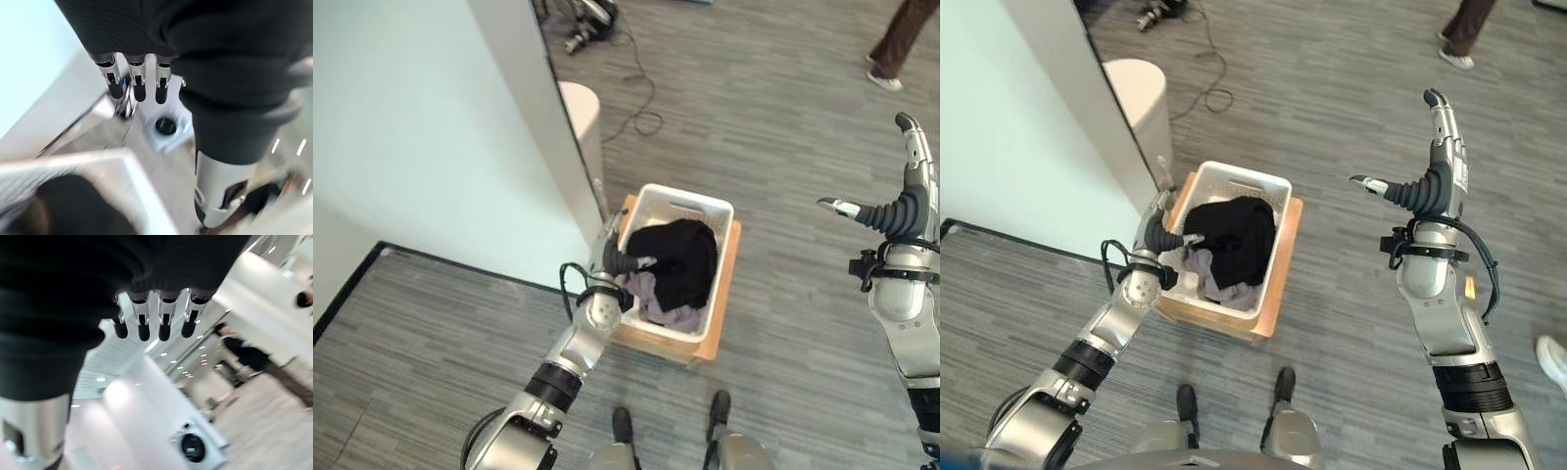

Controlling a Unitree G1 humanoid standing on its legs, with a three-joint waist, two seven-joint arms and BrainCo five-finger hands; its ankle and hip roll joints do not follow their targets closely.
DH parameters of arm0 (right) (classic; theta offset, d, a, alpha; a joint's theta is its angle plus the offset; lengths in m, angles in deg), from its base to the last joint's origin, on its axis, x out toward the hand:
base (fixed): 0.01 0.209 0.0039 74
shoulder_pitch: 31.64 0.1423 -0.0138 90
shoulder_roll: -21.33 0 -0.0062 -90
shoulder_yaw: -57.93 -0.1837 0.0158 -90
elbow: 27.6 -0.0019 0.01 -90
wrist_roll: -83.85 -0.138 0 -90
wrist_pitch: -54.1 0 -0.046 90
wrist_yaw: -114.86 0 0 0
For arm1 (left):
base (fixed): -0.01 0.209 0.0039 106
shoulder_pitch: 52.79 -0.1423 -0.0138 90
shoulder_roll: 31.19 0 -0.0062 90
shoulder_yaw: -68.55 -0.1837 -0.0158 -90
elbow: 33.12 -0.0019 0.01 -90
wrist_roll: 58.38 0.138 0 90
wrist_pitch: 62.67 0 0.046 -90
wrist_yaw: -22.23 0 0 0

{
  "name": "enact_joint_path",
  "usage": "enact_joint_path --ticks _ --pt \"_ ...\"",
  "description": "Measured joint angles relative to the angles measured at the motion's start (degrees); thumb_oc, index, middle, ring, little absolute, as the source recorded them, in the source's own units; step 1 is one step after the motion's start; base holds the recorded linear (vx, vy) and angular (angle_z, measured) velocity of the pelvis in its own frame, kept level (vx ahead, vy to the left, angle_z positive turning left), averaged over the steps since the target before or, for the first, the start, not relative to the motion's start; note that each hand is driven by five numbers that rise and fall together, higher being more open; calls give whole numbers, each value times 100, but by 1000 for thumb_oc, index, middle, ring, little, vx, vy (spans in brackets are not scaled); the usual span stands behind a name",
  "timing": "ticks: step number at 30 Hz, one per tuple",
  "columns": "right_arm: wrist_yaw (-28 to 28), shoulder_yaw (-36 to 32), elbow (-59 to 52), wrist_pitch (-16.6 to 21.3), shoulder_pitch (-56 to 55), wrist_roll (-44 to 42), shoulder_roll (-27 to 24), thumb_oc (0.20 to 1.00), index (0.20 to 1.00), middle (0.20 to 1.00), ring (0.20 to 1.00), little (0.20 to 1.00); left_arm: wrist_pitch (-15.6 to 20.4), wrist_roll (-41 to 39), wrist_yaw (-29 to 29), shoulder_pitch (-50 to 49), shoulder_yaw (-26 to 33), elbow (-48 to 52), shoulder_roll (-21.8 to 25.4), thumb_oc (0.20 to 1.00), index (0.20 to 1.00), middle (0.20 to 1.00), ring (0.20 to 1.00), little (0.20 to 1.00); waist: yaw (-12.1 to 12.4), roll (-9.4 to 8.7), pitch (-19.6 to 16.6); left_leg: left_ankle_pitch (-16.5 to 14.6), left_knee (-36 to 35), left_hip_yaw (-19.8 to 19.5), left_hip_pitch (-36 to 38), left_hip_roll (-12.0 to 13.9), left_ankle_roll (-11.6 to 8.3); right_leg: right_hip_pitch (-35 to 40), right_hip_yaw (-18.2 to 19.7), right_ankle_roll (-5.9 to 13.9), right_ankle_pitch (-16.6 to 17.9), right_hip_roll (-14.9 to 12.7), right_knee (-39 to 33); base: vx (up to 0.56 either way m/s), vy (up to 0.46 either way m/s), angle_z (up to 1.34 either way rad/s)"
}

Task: Pick up bed clothes into laundry basket.

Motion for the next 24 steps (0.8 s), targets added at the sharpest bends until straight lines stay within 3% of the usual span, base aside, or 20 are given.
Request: enact_joint_path --ticks 3,4,6,7,8,10,11,12,14,15,16,17,18,19,20,21,22,23,24 --pt "11 -5 -278 140 -243 25 -10 1000 1000 1000 1000 1000 318 -592 176 -576 625 686 14 1000 1000 1000 1000 1000 139 146 -102 1 1 -193 8 -27 -2 120 -178 9 -36 -21 -3 -3 -70 36" --pt "105 -7 -349 228 -520 35 62 1000 1000 1000 1000 1000 441 -894 146 -1042 951 943 114 1000 1000 1000 1000 1000 337 266 -160 15 -3 -425 -40 -69 20 262 -343 55 -85 -25 11 35 -133 78" --pt "219 -63 -459 333 -1212 47 163 1000 1000 1000 1000 1000 706 -1075 98 -1814 1092 1394 108 1000 1000 1000 1000 1000 401 364 -206 35 78 -903 -91 -171 24 514 -429 122 -304 -21 80 32 -78 191" --pt "370 25 -289 252 -1889 30 361 1000 1000 1000 1000 1000 859 -1421 35 -2192 1167 1298 174 1000 1000 1000 1000 1000 196 484 -242 94 368 -1971 -439 -235 16 501 1462 75 -1311 279 723 -31 -94 268" --pt "559 370 -172 254 -1648 39 351 1000 1000 1000 1000 1000 871 -1613 23 -2393 1296 1282 464 1000 1000 1000 1000 1000 442 411 -223 156 228 -1982 -434 -252 -17 302 1846 113 -1387 310 805 10 -218 227" --pt "729 647 -96 279 -1127 40 449 1000 1000 1000 1000 1000 908 -1859 -41 -2740 1646 1205 597 1000 1000 1000 1000 1000 1013 572 -270 243 117 -1914 -458 -156 -23 310 1730 120 -1343 403 812 -4 -149 -1" --pt "756 683 -161 279 -1010 32 498 1000 1000 1000 1000 1000 983 -1916 -109 -2980 1837 1345 512 1000 1000 1000 1000 1000 1113 590 -282 277 125 -1920 -448 -158 -76 382 1559 100 -1255 378 710 -30 11 20" --pt "788 704 -280 331 -942 15 627 1000 1000 1000 1000 1000 1137 -2074 -155 -3337 2116 1572 321 1000 1000 1000 1000 1000 1034 594 -287 276 127 -2061 -403 -178 -106 614 1350 118 -1163 335 406 -201 8 66" --pt "908 747 -183 484 -786 -4 565 1000 1000 1000 1000 1000 1221 -2359 -204 -3780 2204 1536 222 1000 1000 1000 1000 1000 1397 755 -315 345 190 -2165 -486 -275 -140 854 1067 151 -1164 308 276 -279 -7 96" --pt "873 709 -191 478 -821 -15 556 1000 1000 1000 1000 1000 1230 -2502 -283 -3651 2194 1456 117 1000 1000 1000 1000 1000 1281 775 -290 640 331 -1955 -807 -483 -369 970 658 162 -1129 220 246 -194 -69 206" --pt "850 632 -228 435 -901 -31 486 1000 1000 1000 1000 1000 1232 -2581 -341 -3318 2116 1288 28 1000 1000 1000 1000 1000 1026 766 -284 1125 239 -1270 -1050 -660 -802 1109 -1 151 -1171 111 200 -168 -152 272" --pt "899 688 -209 387 -700 -40 307 1000 1000 1000 1000 1000 1330 -2729 -412 -3138 2094 1368 35 1000 1000 1000 1000 1000 1085 889 -219 321 127 281 -1095 -292 151 1113 -269 106 -1260 230 316 -199 -183 241" --pt "898 707 -238 387 -646 -43 483 1000 1000 1000 1000 1000 1365 -2775 -472 -3067 2117 1320 195 1000 1000 1000 1000 1000 1071 827 -165 -96 230 1651 -1086 2 323 1205 -614 55 -1242 258 310 -128 -156 246" --pt "877 639 -372 397 -829 -44 605 1000 1000 1000 1000 1000 1368 -2888 -573 -2920 2116 1290 471 1000 1000 1000 1000 1000 835 437 -99 -375 723 2856 -1012 221 455 1456 -1337 8 -1366 -47 337 -84 -63 227" --pt "877 587 -424 395 -905 -51 618 1000 1000 1000 1000 1000 1372 -2990 -604 -2977 2156 1355 492 1000 1000 1000 1000 1000 752 332 -119 -263 1245 2905 -957 426 635 1572 -1575 10 -1453 -72 445 -35 -32 217" --pt "875 531 -479 398 -926 -85 615 1000 1000 1000 1000 1000 1372 -3048 -611 -3102 2169 1407 494 1000 1000 1000 1000 1000 748 319 -157 -303 1530 2904 -740 622 590 1660 -1636 77 -1657 -130 651 1 8 134" --pt "858 366 -542 410 -1016 -134 638 1000 1000 1000 1000 1000 1367 -3146 -657 -3147 2101 1400 483 1000 1000 1000 1000 1000 637 361 -266 -248 1549 3460 -553 763 569 1873 -1983 235 -1756 -119 791 21 11 180" --pt "806 206 -558 401 -1149 -146 717 1000 1000 1000 1000 1000 1354 -3185 -726 -3015 2012 1315 430 1000 1000 1000 1000 1000 369 322 -321 -253 1563 3778 -551 680 843 2050 -2399 227 -1758 -219 936 62 44 203" --pt "749 99 -533 388 -1174 -192 733 1000 1000 1000 1000 1000 1357 -3215 -767 -2958 1931 1335 392 1000 1000 1000 1000 1000 295 353 -362 -276 1501 3826 -501 591 960 2044 -2537 196 -1766 -309 1209 198 162 188"
